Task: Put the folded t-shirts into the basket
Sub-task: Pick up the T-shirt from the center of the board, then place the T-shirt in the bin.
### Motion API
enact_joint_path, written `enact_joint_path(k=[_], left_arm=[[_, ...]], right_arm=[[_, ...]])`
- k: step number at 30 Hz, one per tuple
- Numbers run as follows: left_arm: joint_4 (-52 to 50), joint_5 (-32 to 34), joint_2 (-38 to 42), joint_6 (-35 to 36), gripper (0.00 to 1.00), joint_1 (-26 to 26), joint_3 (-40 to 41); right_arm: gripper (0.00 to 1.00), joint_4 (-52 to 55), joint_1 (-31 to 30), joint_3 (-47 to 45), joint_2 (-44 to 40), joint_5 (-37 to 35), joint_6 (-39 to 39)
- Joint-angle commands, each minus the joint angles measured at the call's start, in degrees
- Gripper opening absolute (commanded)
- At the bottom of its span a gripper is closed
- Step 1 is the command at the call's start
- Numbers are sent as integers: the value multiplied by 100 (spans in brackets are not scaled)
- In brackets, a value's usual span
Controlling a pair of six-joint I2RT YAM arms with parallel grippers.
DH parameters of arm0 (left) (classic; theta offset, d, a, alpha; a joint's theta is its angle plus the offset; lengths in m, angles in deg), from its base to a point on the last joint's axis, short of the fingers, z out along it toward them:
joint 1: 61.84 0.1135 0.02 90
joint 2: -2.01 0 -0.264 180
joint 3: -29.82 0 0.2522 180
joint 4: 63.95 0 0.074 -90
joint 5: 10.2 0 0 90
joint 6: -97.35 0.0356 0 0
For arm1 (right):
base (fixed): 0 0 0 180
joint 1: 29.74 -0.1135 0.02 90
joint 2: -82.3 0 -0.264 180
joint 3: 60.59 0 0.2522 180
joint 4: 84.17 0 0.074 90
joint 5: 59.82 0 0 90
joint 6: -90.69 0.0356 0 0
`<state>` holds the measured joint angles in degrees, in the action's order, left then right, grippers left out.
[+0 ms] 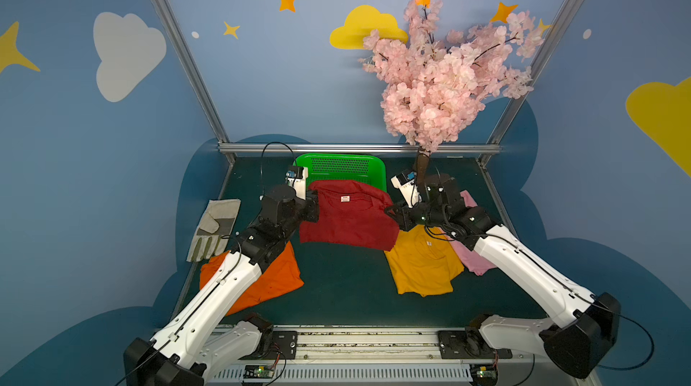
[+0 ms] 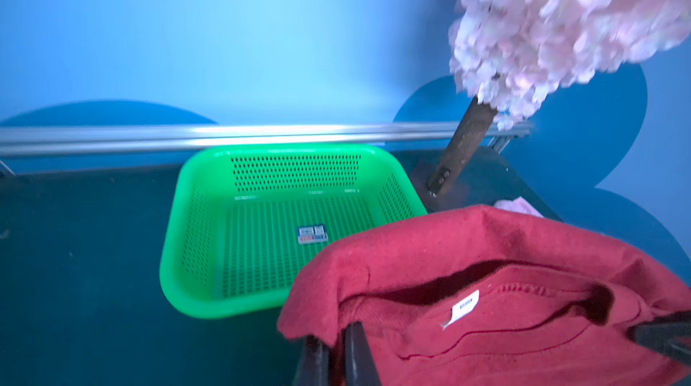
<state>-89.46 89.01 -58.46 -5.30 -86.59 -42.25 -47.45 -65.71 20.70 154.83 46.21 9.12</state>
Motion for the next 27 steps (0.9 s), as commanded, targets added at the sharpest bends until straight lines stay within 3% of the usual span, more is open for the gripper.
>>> enact_joint_path(k=[1, 13, 27], left_arm=[[-148, 139, -298, 395, 3, 208, -643], [-234, -350, -2254, 747, 3, 1214, -2654], [-20, -1092, -4006, 894, 2, 1584, -3449]], right_arm=[[0, -694, -50, 572, 225, -348, 94], [0, -1007, -43, 2552, 2168, -988, -782], [0, -466, 197, 4267, 4111, -995, -1696]])
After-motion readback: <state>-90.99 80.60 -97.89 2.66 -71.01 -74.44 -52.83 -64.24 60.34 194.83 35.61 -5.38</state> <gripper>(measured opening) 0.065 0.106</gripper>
